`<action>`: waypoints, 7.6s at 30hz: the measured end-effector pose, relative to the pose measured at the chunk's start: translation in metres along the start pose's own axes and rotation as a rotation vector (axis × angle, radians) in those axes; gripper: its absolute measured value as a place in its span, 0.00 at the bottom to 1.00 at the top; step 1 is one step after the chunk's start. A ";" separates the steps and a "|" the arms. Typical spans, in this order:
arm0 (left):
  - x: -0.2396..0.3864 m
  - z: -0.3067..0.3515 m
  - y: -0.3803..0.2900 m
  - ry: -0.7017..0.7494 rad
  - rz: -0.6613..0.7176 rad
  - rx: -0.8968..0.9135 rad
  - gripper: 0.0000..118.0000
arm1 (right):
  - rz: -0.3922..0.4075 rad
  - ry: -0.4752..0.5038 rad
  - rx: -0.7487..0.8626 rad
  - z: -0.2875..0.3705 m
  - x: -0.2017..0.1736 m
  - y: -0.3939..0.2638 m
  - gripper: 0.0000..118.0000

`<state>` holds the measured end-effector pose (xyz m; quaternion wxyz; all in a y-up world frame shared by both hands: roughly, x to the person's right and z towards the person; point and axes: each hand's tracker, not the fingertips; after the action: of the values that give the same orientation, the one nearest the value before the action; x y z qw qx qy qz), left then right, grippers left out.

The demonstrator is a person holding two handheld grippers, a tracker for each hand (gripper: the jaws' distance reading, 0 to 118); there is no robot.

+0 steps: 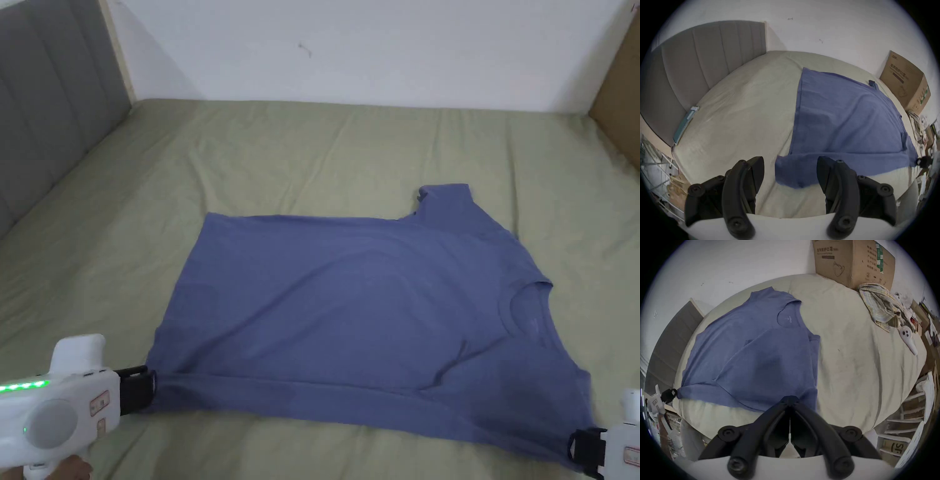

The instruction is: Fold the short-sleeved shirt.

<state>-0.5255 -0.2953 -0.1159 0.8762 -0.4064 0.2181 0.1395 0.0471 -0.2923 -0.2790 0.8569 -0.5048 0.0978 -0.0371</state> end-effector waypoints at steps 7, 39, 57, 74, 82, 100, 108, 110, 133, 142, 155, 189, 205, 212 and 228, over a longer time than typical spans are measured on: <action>0.009 -0.005 -0.004 -0.060 -0.036 -0.032 0.02 | -0.033 -0.012 -0.025 -0.004 0.007 0.000 0.01; 0.027 0.025 0.048 0.006 -0.133 0.054 0.02 | 0.047 0.058 0.043 0.010 -0.009 0.077 0.06; 0.044 -0.070 0.116 0.071 -0.165 -0.030 0.75 | 0.094 -0.046 -0.052 -0.070 -0.036 0.173 0.60; 0.040 0.002 0.017 -0.056 -0.114 -0.024 0.01 | 0.047 -0.011 0.002 -0.020 -0.013 0.045 0.00; 0.026 -0.031 0.042 -0.014 -0.031 -0.062 0.71 | 0.046 -0.007 -0.025 -0.032 -0.019 0.035 0.00; 0.031 -0.057 0.048 -0.059 -0.028 -0.138 0.05 | -0.003 -0.027 0.031 -0.065 0.010 0.106 0.55; 0.031 -0.056 0.051 -0.065 -0.042 -0.150 0.05 | 0.141 -0.030 -0.019 -0.097 -0.001 0.115 0.22; 0.033 -0.054 0.052 -0.062 -0.048 -0.150 0.05 | 0.145 0.001 -0.022 -0.089 -0.006 0.116 0.11; 0.020 0.017 -0.018 -0.045 -0.166 -0.181 0.05 | 0.095 -0.013 -0.088 -0.011 0.039 0.000 0.10; 0.023 0.023 -0.013 0.020 -0.174 -0.153 0.82 | 0.123 -0.097 -0.037 0.007 0.031 0.015 0.58; 0.063 0.021 0.048 -0.090 -0.099 -0.023 0.04 | 0.105 0.074 0.119 0.001 -0.028 0.097 0.51; 0.107 -0.081 0.111 -0.094 -0.130 -0.123 0.00 | 0.193 -0.045 -0.035 -0.175 -0.039 0.271 0.02; 0.094 -0.156 0.210 -0.092 -0.088 -0.080 0.81 | 0.203 -0.028 0.023 -0.145 -0.040 0.282 0.02; 0.098 -0.220 0.235 -0.089 -0.062 -0.158 0.77 | 0.200 -0.023 0.008 -0.152 -0.038 0.278 0.02; 0.094 -0.127 0.241 -0.128 -0.140 -0.076 0.01 | 0.214 0.008 0.076 -0.079 -0.043 0.273 0.02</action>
<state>-0.5801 -0.2348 -0.3923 0.8800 -0.4437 0.1271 0.1119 -0.0202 -0.2199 -0.5483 0.8740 -0.4586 0.1529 0.0491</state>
